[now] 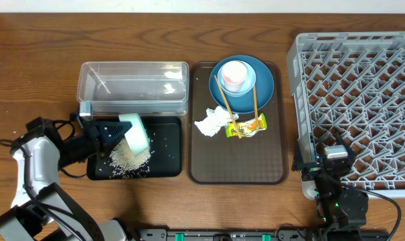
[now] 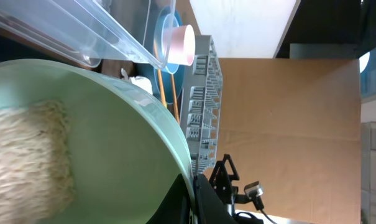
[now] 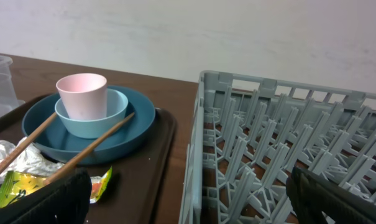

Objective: Sort waste into correct bins and load items into the dishwasher rack
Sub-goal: 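Tilt the bowl with the left gripper, pouring rice onto the black tray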

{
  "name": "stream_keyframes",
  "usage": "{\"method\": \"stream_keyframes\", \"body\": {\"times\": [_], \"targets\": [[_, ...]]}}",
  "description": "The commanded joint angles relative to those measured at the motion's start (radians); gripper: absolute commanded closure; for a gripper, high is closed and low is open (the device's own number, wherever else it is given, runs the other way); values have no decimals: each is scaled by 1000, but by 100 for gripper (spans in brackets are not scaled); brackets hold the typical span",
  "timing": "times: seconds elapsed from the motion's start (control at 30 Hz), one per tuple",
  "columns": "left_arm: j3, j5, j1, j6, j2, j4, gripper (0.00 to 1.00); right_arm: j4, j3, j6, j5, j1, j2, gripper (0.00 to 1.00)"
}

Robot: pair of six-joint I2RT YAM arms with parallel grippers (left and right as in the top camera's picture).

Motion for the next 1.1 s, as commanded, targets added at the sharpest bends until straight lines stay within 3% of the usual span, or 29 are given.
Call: {"method": "stream_keyframes", "body": {"times": [0.0, 0.43, 0.57, 0.73, 0.87, 1.07], "targets": [[-4, 36, 5, 21, 2, -11, 94, -4, -2, 4, 10, 6, -1, 1], [-4, 40, 5, 63, 2, -74, 94, -4, -2, 4, 10, 6, -1, 1], [-4, 40, 5, 137, 2, -116, 94, -4, -2, 4, 10, 6, -1, 1], [-4, 61, 5, 141, 2, -143, 94, -4, -2, 4, 10, 6, -1, 1], [-3, 105, 6, 246, 2, -195, 94, -4, -2, 4, 10, 6, -2, 1], [-4, 103, 10, 247, 2, -212, 94, -4, -2, 4, 10, 6, -2, 1]]}}
